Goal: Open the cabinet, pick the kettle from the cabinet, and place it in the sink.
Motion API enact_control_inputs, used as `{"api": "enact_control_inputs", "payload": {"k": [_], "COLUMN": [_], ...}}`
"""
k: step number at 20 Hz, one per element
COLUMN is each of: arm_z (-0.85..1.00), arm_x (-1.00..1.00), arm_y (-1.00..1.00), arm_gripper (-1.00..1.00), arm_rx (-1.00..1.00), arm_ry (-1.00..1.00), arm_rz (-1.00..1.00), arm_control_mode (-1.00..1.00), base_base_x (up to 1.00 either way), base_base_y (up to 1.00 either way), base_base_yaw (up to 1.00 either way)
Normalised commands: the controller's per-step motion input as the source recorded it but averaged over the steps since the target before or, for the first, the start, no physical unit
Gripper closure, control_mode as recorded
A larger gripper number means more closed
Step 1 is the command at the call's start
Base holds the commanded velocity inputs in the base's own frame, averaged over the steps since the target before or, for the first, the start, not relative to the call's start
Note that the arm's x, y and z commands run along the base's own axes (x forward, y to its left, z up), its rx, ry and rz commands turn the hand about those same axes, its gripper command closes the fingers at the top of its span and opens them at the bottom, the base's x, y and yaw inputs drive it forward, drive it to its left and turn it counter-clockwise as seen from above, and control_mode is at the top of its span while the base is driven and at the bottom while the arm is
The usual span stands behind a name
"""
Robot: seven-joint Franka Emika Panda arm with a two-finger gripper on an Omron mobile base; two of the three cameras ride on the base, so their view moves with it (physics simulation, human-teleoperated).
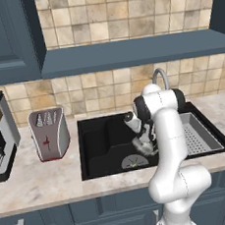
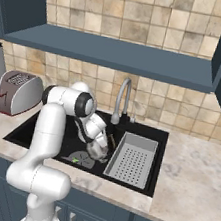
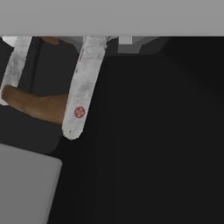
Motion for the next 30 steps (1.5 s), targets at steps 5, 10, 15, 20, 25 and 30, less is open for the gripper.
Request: {"api": "enact_control_inputs", "payload": {"k": [5,10,15,20,25,30], "arm_z": [-0.55,-0.57,-0.54,-0.51,-0.55,-0.58], "arm_x": [-0.28,-0.30,-0.31,-0.30,-0.26,-0.21], "arm_y": [0.34,0.43,0.47,0.51,0.62,0.67], "arm_gripper": [-1.00,-1.00,-1.00,-1.00,-1.00,-1.00], "arm_rx": [0.00,0.00,0.00,0.00,-0.02,-0.01], "arm_ry": [-0.11,-0.08,-0.09,-0.08,-0.05,-0.01], "arm_rz": [-0.05,-0.07,-0.07,-0.08,-0.07,-0.04], "arm_control_mode": [-1.00,-1.00,-1.00,-1.00,-1.00,-1.00], "base_base_x": [0.00,0.00,0.00,0.00,0.00,0.00], "base_base_y": [0.00,0.00,0.00,0.00,0.00,0.00], "base_base_yaw": [0.00,0.00,0.00,0.00,0.00,0.00]}}
